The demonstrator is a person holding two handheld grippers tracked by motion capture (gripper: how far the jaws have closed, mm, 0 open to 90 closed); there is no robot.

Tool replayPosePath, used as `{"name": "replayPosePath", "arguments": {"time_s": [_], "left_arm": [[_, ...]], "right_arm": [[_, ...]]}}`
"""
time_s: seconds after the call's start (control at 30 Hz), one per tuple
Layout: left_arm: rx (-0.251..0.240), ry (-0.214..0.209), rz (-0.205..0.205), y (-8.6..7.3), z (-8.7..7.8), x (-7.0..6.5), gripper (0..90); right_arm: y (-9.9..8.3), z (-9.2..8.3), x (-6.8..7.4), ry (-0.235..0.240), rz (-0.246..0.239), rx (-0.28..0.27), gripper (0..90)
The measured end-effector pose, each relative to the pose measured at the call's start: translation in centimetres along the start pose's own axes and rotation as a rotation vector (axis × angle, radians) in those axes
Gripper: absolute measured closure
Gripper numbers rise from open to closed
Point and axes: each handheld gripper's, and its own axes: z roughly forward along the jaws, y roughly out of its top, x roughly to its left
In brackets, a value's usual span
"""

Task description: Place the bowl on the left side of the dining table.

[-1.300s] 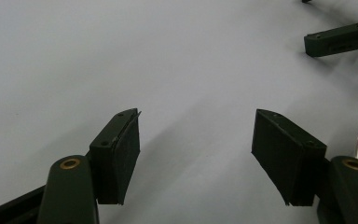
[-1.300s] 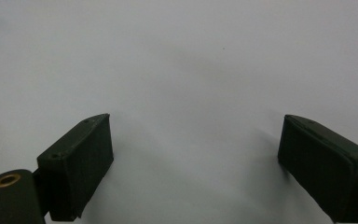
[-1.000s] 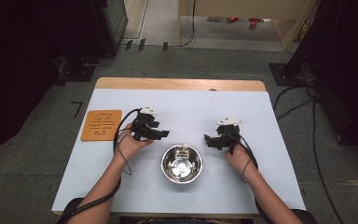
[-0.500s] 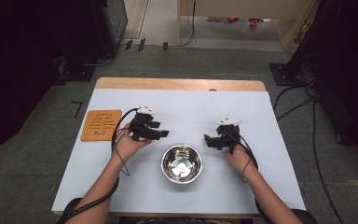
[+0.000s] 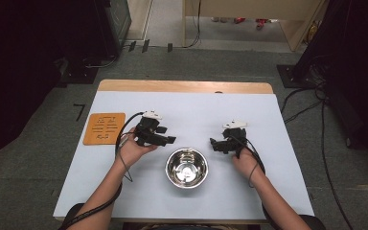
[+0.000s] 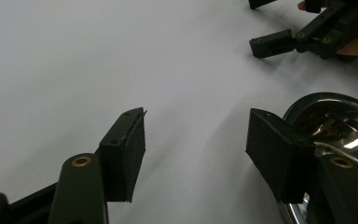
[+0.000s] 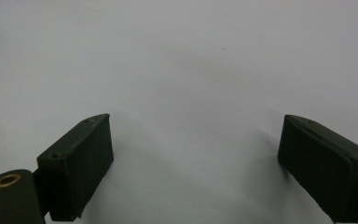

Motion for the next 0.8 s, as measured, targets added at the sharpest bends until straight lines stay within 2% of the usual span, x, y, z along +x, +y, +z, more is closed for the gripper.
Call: {"name": "replayPosePath", "arguments": {"time_s": [0.2, 0.8], "left_arm": [[0.012, -0.017, 0.011, 0.1, 0.2, -0.4, 33.2], [0.019, -0.048, 0.034, 0.4, 0.6, -1.6, 32.6]], "right_arm": [[0.0, 0.0, 0.0, 0.0, 0.0, 0.0, 10.0], [0.0, 0.0, 0.0, 0.0, 0.0, 0.0, 10.0]]}}
